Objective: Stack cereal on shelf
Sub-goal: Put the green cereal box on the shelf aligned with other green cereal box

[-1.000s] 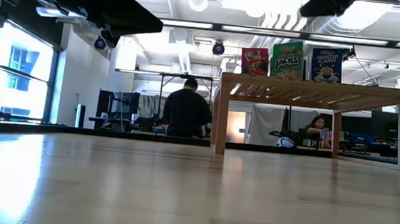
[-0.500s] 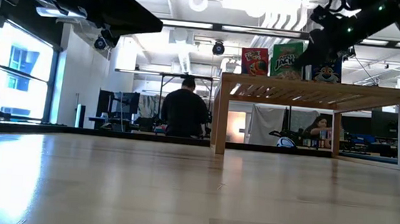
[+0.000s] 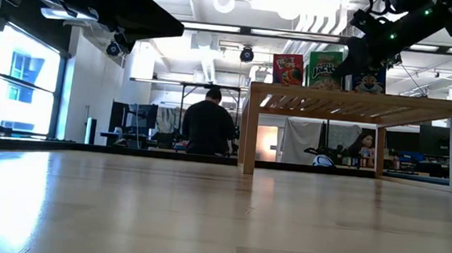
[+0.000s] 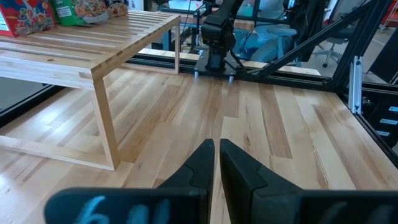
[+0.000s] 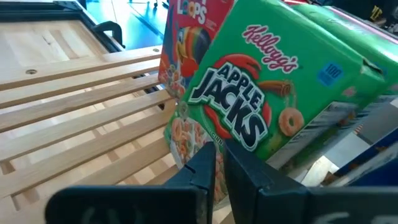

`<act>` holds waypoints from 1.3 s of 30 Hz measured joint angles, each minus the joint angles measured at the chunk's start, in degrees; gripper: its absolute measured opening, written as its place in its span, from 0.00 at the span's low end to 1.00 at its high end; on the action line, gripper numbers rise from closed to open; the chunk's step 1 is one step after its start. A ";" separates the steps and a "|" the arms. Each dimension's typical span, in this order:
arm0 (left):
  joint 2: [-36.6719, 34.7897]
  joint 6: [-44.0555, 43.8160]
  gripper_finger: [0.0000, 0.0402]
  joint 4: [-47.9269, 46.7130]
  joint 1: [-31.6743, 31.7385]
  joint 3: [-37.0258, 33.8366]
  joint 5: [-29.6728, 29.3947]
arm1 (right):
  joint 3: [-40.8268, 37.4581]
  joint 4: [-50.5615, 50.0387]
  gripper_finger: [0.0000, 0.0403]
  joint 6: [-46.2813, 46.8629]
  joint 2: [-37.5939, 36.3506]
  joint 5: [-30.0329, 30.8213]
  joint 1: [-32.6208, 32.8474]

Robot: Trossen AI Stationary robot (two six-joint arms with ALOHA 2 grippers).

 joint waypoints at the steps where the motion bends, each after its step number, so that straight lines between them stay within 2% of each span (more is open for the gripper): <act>1: 0.00 0.00 0.04 -0.01 0.00 0.00 0.00 | 0.00 0.00 0.06 0.00 0.00 0.07 -0.02; 6: 0.00 -0.37 0.04 -0.01 0.00 0.00 0.00 | -0.01 -0.11 0.06 -0.07 -0.18 -1.14 0.02; 11: 0.00 -0.39 0.04 -0.04 0.00 0.00 0.00 | -0.01 -1.51 0.06 1.42 -0.39 -7.48 0.04; 15: 0.00 -0.41 0.04 -0.04 0.02 0.00 0.00 | -0.01 -1.97 0.06 4.33 0.75 -9.15 0.88; 17: 0.00 -0.42 0.04 -0.06 0.02 0.00 0.01 | -0.01 -1.71 0.06 4.33 1.77 -7.53 2.21; 23: 0.00 -0.43 0.04 -0.10 0.02 0.00 0.00 | -0.01 0.29 0.06 4.39 5.75 2.63 4.63; 30: 0.00 -0.44 0.04 -0.14 0.00 0.00 0.00 | -0.01 4.82 0.06 7.68 8.64 5.89 4.92; 39: 0.00 -0.44 0.04 -0.30 0.00 0.00 0.02 | -0.01 4.96 0.06 8.96 8.72 10.11 4.92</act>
